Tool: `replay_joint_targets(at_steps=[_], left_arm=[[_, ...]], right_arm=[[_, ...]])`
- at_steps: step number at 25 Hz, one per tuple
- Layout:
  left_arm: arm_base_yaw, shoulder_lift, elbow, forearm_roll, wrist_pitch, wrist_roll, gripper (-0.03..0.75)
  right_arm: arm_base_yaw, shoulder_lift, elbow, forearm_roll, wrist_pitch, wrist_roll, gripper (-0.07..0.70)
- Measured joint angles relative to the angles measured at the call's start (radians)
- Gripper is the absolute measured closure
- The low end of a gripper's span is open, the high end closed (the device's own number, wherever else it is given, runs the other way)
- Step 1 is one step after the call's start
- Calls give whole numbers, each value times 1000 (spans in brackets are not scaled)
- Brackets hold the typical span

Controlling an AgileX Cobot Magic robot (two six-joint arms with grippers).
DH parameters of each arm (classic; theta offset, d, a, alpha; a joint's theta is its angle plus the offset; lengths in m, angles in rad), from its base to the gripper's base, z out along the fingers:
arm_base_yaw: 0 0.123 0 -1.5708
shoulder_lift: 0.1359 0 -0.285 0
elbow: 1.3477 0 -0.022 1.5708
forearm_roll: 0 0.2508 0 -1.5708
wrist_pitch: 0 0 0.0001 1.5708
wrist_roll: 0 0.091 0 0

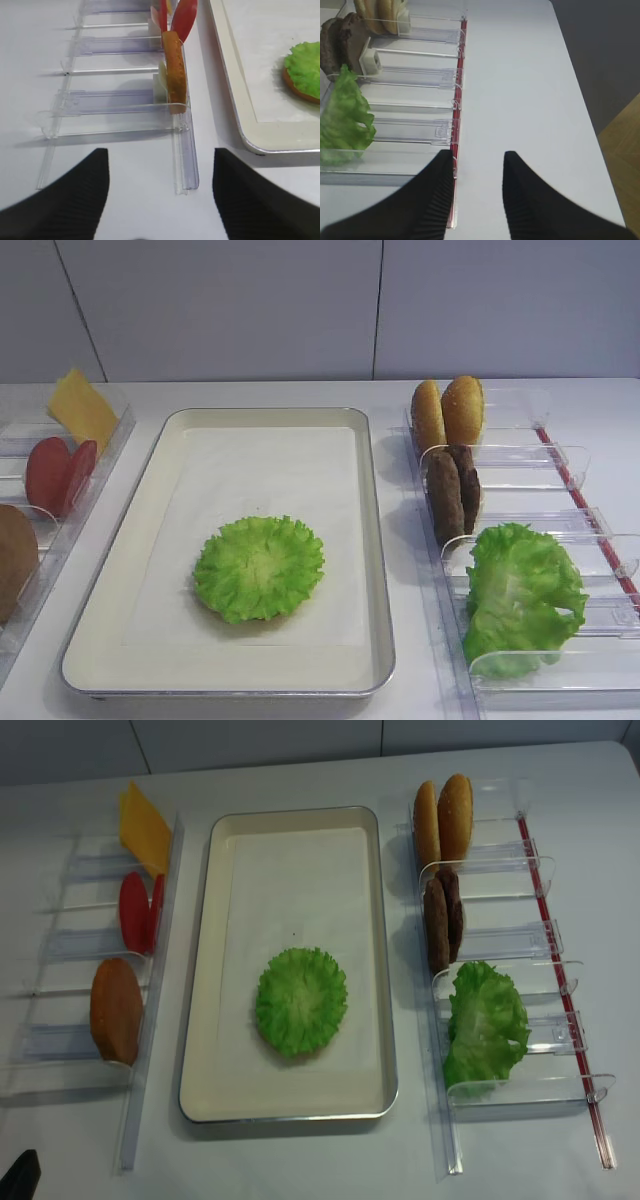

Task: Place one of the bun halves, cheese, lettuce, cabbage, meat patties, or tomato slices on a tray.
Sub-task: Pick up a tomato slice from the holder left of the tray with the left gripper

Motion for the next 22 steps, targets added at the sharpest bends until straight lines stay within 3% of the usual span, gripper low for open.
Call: replay_joint_targets(at_steps=[22], left_arm=[[0, 0, 0, 0, 0, 0, 297]], right_arm=[[0, 0, 0, 0, 0, 0, 356]])
